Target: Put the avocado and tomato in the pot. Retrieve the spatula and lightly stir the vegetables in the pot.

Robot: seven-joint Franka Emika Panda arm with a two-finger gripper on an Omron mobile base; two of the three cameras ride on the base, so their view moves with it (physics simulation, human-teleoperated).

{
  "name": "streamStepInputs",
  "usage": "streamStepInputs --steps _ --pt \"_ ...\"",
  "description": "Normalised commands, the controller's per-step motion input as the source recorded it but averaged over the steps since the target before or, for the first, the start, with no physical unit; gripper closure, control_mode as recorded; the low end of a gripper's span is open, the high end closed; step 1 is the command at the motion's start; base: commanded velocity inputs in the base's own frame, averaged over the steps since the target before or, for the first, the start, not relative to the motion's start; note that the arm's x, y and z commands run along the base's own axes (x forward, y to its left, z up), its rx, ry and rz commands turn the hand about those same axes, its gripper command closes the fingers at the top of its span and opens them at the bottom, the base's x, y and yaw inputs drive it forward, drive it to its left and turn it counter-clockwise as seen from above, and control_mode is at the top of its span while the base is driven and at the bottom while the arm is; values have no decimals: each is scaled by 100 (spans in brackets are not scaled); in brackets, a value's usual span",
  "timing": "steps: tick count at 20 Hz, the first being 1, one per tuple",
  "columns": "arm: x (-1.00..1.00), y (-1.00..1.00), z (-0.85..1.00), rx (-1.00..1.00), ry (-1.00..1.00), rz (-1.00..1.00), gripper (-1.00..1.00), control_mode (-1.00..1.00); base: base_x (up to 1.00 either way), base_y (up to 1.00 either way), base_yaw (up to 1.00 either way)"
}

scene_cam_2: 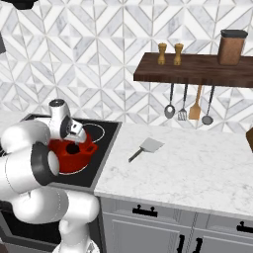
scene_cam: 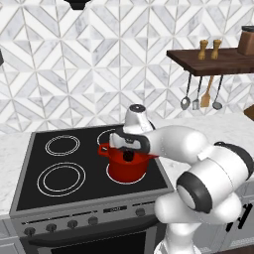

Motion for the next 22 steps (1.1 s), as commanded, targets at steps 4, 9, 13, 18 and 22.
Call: streamStepInputs --steps 4,9,13,18,22 --pt "-8 -1 58 0 -1 0 -100 -100 0 0 0" --pt "-36 -42 93 -6 -8 3 -100 -100 0 0 0" --pt "-3 -86 63 -13 -2 24 -100 -100 0 0 0" --pt "1 -80 20 -26 0 45 -100 -100 0 0 0" --pt "2 -53 0 -41 0 61 -100 -100 0 0 0"
